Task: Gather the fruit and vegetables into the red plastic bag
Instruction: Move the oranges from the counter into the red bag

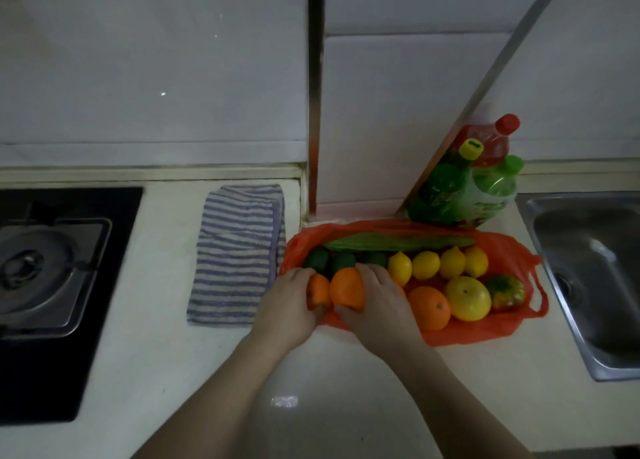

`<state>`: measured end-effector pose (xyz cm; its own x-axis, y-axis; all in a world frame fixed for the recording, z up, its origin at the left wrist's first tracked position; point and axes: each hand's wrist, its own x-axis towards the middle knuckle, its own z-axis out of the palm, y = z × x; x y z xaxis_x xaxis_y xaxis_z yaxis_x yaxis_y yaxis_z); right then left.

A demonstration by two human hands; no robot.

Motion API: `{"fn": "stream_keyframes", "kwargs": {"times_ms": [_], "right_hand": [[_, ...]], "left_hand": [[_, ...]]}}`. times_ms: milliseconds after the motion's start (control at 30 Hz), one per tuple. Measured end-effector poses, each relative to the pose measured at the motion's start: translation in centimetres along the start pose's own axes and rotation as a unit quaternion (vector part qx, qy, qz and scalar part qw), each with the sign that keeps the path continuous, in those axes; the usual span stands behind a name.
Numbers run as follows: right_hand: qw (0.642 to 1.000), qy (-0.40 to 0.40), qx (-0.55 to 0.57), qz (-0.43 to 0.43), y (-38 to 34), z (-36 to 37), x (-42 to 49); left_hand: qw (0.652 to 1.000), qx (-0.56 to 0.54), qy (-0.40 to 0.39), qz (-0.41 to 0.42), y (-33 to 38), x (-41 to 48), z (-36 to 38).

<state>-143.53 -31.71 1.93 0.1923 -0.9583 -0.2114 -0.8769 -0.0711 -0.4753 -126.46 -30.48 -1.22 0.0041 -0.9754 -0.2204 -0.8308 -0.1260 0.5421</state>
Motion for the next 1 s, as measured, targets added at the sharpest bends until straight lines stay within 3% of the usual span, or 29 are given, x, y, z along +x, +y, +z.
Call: {"fn": "stream_keyframes", "kwargs": {"times_ms": [1000], "right_hand": [[0.994, -0.065, -0.086, -0.031, 1.0, 4.0, 2.6]], "left_hand": [[0.998, 0.044, -0.032, 0.015, -2.1, 1.9, 0.9]]}}
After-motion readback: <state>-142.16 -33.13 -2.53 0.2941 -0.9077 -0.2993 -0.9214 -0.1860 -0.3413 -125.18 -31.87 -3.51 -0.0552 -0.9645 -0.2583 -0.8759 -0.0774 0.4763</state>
